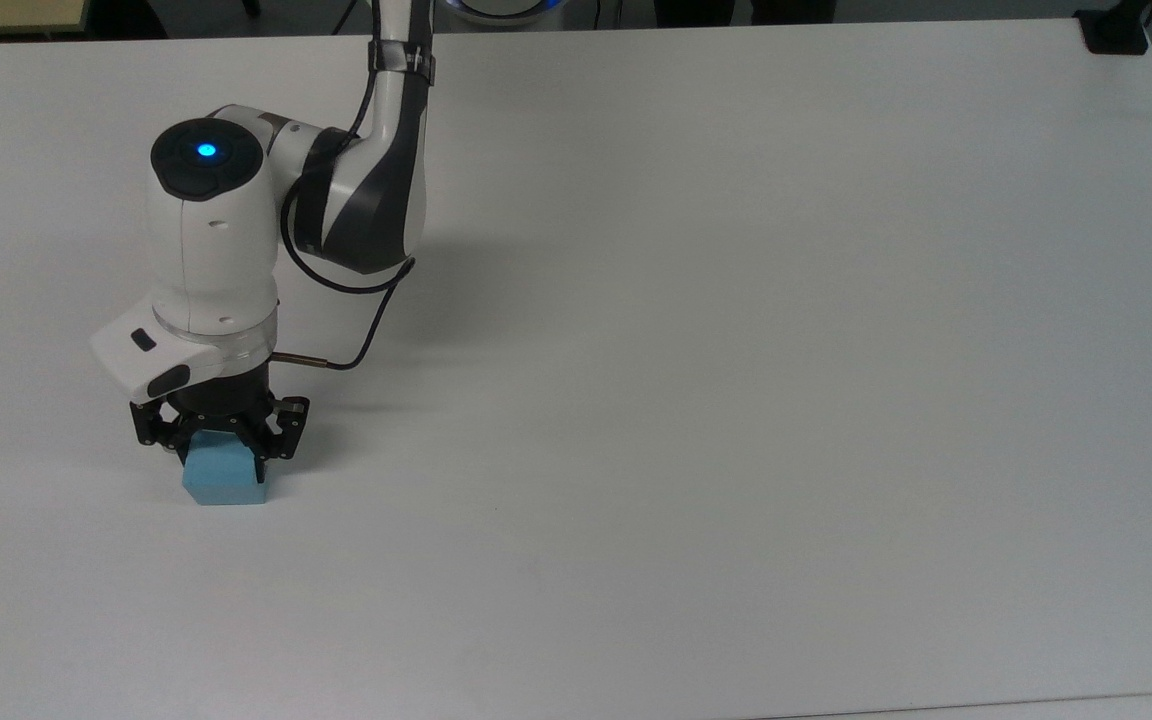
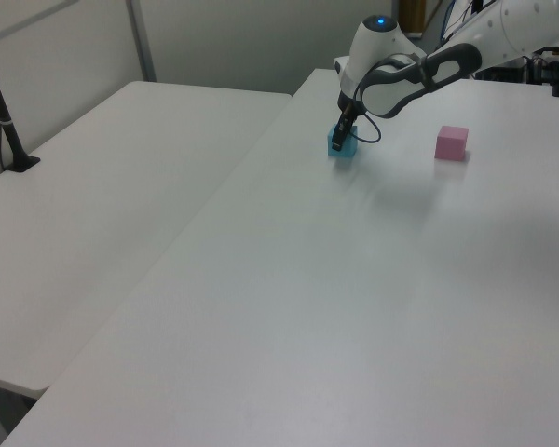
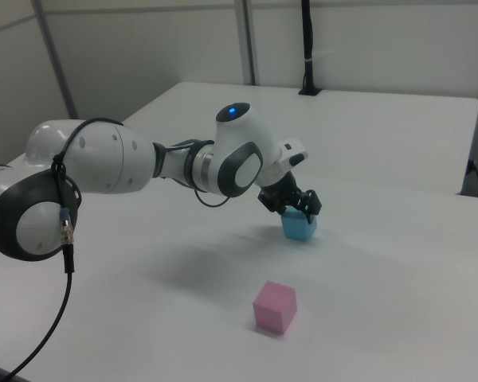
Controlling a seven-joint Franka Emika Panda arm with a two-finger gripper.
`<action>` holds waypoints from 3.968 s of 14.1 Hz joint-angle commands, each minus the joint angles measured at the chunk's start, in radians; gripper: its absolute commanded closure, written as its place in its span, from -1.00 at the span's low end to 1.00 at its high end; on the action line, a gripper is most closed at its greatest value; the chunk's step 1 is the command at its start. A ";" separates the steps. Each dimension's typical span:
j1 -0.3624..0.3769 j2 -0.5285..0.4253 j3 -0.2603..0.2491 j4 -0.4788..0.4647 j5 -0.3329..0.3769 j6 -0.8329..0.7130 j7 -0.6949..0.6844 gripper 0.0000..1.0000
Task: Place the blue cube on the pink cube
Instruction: 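Lift the light-blue cube and carry it over the pink cube, then lower the light-blue cube onto the pink cube's top face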
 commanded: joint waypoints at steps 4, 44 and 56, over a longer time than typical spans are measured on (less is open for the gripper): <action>-0.001 -0.164 -0.001 -0.036 0.117 -0.004 -0.027 0.06; -0.096 -0.592 -0.087 -0.696 0.059 -0.082 -0.303 -0.33; -0.099 -0.643 -0.099 -0.693 0.059 -0.148 -0.335 -0.34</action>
